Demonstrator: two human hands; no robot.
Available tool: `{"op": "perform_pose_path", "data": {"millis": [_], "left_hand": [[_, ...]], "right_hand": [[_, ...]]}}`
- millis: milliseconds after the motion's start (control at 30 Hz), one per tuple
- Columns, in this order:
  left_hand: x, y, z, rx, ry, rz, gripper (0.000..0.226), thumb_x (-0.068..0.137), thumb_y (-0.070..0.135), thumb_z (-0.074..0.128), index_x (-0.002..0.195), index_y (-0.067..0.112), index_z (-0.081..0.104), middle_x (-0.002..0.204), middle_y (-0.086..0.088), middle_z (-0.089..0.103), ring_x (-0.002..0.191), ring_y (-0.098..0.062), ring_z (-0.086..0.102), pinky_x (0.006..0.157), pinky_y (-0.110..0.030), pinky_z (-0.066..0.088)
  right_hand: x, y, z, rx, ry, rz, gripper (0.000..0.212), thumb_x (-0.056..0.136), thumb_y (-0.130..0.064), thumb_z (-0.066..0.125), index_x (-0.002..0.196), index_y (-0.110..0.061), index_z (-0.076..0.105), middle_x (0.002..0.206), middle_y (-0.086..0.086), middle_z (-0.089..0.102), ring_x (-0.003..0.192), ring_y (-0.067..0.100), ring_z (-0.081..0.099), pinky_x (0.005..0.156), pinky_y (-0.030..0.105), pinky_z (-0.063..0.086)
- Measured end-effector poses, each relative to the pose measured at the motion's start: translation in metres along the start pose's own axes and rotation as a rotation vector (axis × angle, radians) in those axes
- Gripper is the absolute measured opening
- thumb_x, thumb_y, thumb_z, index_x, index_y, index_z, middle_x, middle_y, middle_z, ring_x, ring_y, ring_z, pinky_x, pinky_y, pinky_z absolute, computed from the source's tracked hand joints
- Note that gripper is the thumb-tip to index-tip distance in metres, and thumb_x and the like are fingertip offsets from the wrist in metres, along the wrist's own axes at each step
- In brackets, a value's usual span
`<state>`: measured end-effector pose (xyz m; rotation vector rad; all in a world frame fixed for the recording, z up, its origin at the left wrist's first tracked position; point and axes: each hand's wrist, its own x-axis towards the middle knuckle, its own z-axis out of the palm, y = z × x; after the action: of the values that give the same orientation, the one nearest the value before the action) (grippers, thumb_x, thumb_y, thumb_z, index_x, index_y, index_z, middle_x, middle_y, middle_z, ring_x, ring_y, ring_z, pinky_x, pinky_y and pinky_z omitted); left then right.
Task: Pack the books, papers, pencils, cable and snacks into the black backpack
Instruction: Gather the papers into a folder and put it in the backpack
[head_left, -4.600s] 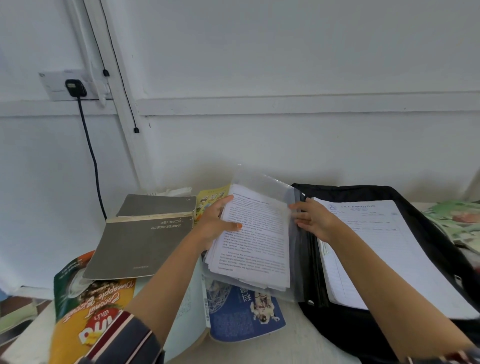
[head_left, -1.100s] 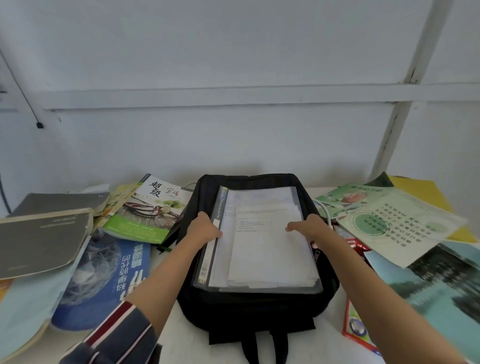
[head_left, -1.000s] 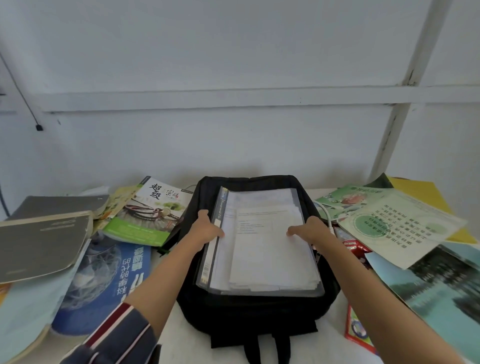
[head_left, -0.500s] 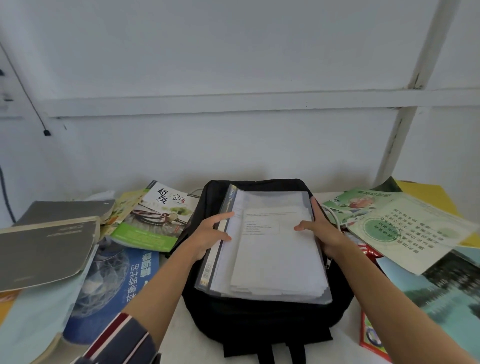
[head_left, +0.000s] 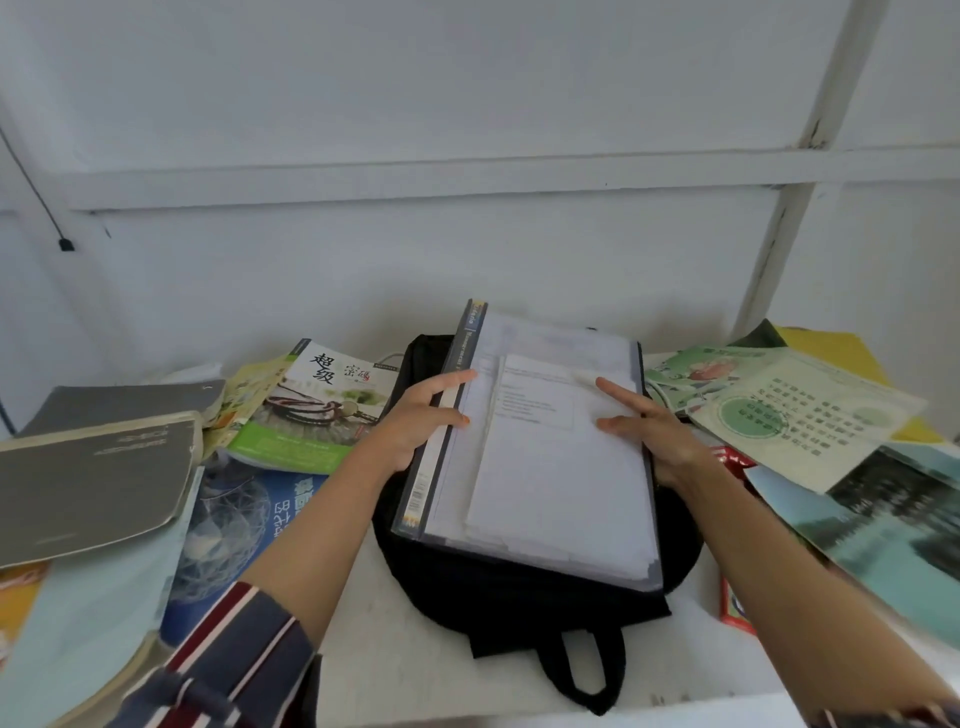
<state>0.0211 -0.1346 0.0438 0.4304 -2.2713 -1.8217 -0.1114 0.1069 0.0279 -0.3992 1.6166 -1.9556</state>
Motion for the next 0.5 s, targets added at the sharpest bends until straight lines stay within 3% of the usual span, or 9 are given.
{"op": "perform_pose_path", "data": {"millis": [100, 167, 233, 333, 433, 500], "left_hand": [[-0.003, 0.004, -0.001, -0.011, -0.019, 0.03, 0.061, 0.079, -0.012, 0.06, 0.116, 0.037, 0.057, 0.134, 0.007, 0.046, 0.13, -0.013, 0.038, 0.109, -0.03, 0.032], [-0.005, 0.005, -0.004, -0.033, -0.028, 0.069, 0.065, 0.076, -0.011, 0.064, 0.11, 0.044, 0.058, 0.136, 0.005, 0.047, 0.129, -0.019, 0.042, 0.11, -0.041, 0.035], [-0.007, 0.008, -0.005, -0.065, -0.015, 0.1, 0.069, 0.076, -0.009, 0.065, 0.116, 0.046, 0.055, 0.137, 0.0, 0.049, 0.122, -0.02, 0.049, 0.105, -0.04, 0.04], [-0.011, 0.021, -0.004, -0.215, 0.017, 0.082, 0.066, 0.085, -0.004, 0.058, 0.136, 0.034, 0.04, 0.115, -0.002, 0.06, 0.091, -0.012, 0.062, 0.075, -0.025, 0.052], [-0.02, 0.033, 0.0, -0.382, -0.004, 0.058, 0.049, 0.094, 0.013, 0.05, 0.138, 0.024, 0.034, 0.106, 0.0, 0.06, 0.089, -0.011, 0.061, 0.07, -0.027, 0.051], [-0.029, 0.037, 0.003, -0.452, 0.004, 0.01, 0.02, 0.097, 0.028, 0.043, 0.114, 0.02, 0.052, 0.1, -0.002, 0.059, 0.088, -0.014, 0.058, 0.077, -0.033, 0.049]], "right_hand": [[-0.014, -0.005, 0.007, 0.029, 0.081, -0.062, 0.055, 0.079, 0.015, 0.055, 0.126, -0.016, 0.057, 0.103, 0.001, 0.066, 0.083, 0.015, 0.064, 0.061, 0.021, 0.056], [-0.021, -0.011, 0.012, 0.033, 0.125, -0.108, 0.056, 0.078, 0.015, 0.056, 0.125, -0.015, 0.058, 0.109, 0.002, 0.064, 0.086, 0.014, 0.063, 0.063, 0.02, 0.056], [-0.028, -0.017, 0.015, 0.032, 0.155, -0.145, 0.057, 0.077, 0.016, 0.056, 0.125, -0.015, 0.058, 0.117, 0.004, 0.062, 0.089, 0.013, 0.063, 0.068, 0.021, 0.057], [-0.043, -0.028, 0.018, 0.028, 0.177, -0.195, 0.059, 0.076, 0.017, 0.055, 0.128, -0.013, 0.056, 0.108, -0.004, 0.064, 0.084, 0.007, 0.065, 0.067, 0.02, 0.056], [-0.059, -0.037, 0.021, 0.047, 0.19, -0.258, 0.06, 0.077, 0.018, 0.053, 0.128, -0.012, 0.055, 0.101, -0.01, 0.064, 0.075, 0.0, 0.067, 0.064, 0.017, 0.053], [-0.069, -0.042, 0.021, 0.065, 0.213, -0.304, 0.059, 0.077, 0.019, 0.053, 0.129, -0.011, 0.054, 0.103, -0.011, 0.063, 0.077, -0.001, 0.067, 0.065, 0.016, 0.053]]}}
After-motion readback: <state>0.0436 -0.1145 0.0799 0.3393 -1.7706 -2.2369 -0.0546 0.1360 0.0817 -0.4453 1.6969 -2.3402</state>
